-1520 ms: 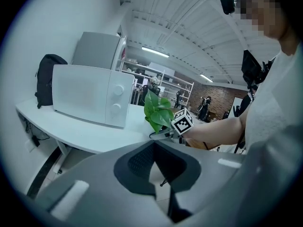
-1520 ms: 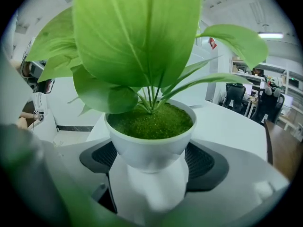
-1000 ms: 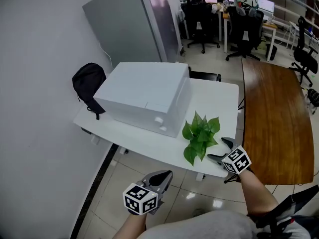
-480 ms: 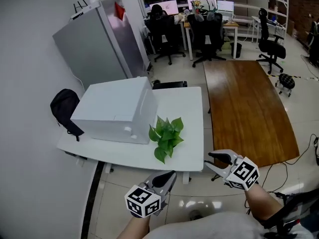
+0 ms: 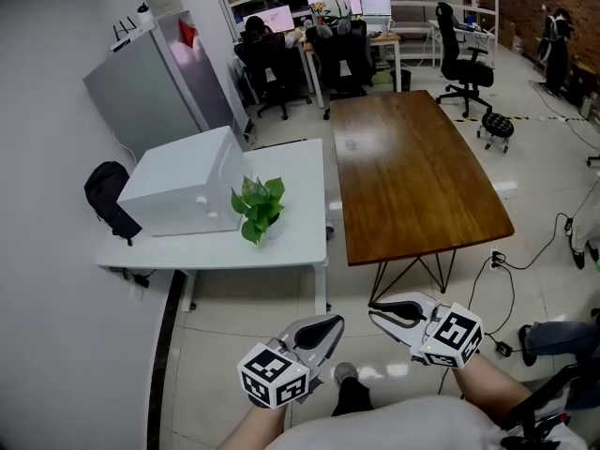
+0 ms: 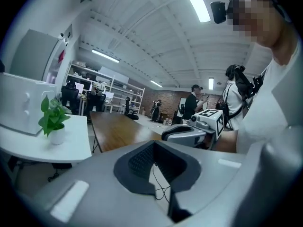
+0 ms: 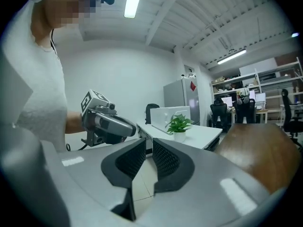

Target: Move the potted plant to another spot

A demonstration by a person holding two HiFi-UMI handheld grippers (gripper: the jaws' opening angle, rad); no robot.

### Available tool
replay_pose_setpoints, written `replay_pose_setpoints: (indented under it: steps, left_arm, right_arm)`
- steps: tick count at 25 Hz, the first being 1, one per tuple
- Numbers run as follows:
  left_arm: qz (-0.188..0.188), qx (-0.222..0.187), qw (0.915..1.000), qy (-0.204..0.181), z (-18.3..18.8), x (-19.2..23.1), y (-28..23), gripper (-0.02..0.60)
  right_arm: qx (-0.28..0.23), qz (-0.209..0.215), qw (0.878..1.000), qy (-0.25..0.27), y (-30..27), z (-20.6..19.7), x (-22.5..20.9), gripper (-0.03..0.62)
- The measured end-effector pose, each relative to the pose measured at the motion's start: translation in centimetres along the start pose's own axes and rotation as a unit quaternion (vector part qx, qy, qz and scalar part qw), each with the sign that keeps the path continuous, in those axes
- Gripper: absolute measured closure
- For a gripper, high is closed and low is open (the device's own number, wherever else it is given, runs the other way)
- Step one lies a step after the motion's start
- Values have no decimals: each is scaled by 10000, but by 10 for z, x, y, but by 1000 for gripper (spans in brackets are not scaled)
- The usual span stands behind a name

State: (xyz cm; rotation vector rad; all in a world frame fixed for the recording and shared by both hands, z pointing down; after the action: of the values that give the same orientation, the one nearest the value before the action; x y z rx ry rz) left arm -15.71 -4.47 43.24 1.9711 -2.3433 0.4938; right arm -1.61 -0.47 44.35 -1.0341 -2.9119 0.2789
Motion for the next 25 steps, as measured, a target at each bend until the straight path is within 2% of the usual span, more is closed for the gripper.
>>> replay_pose_setpoints:
  steps: [5,10,15,20,25]
  left_arm:
    - [-113,2,9998,-158,-24,-95,3,586]
    - [-86,8,9993,-366,-27,-150,4,586]
    - [-299,65,9982,-522,-14,-178,6,586]
    - [-415,238,9974,-532,-10,-181,16,586]
    - [-687,181,9960,-535,-12,-184,34,586]
  right_arm:
    - [-88,-5,9998,155,77,-10,65,549]
    - [-154,-54,9998,-86,116,-19,92,589]
    - [-107,-146,9996,-212,133,-17,112,589]
    - [-39,-206,9993,-323,132,-8,127,589]
    - [7,-429,9986,-321,129,-1,154,589]
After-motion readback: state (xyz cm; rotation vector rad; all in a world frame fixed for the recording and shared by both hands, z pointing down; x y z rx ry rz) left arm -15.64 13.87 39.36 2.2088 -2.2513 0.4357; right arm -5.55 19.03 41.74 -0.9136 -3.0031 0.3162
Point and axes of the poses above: the fingertips, and each gripper's own axes: y backward along the fingers, x to its left, z out of its top, the point moved 6 cm from there along y, backward along the fingers, and after that the axes turned 4 degrees about -z, right-handed, at the moved point
